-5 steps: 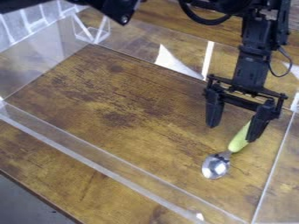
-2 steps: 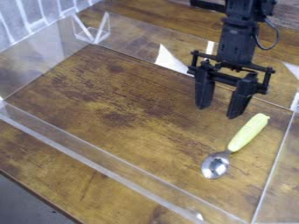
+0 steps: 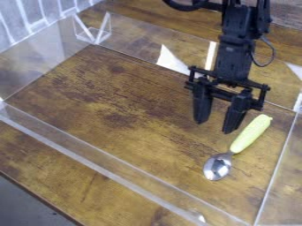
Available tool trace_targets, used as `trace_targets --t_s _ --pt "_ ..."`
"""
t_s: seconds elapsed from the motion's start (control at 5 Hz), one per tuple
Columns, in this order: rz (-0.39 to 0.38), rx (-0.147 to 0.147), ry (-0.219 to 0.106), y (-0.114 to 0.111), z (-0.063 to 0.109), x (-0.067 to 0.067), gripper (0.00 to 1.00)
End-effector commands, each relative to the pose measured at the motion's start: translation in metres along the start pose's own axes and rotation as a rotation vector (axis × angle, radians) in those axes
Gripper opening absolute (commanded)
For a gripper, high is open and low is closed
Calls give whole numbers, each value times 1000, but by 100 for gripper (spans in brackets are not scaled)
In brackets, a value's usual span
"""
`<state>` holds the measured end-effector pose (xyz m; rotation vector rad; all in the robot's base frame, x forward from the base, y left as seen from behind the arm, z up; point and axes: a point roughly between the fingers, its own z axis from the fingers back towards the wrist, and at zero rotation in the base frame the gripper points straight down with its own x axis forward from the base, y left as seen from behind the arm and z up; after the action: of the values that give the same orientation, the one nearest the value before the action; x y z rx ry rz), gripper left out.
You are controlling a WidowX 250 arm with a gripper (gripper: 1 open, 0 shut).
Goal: Move the green spoon to the right
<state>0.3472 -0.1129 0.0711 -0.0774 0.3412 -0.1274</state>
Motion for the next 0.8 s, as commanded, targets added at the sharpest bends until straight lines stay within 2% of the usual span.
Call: trace_targets --t_s 0.0,0.4,0.6 --pt "-17 -10 -118 -1 34 -10 100" --pt "-76 7 -107 -8 15 0 100" --pt "-51 0 -103 -17 8 -1 100"
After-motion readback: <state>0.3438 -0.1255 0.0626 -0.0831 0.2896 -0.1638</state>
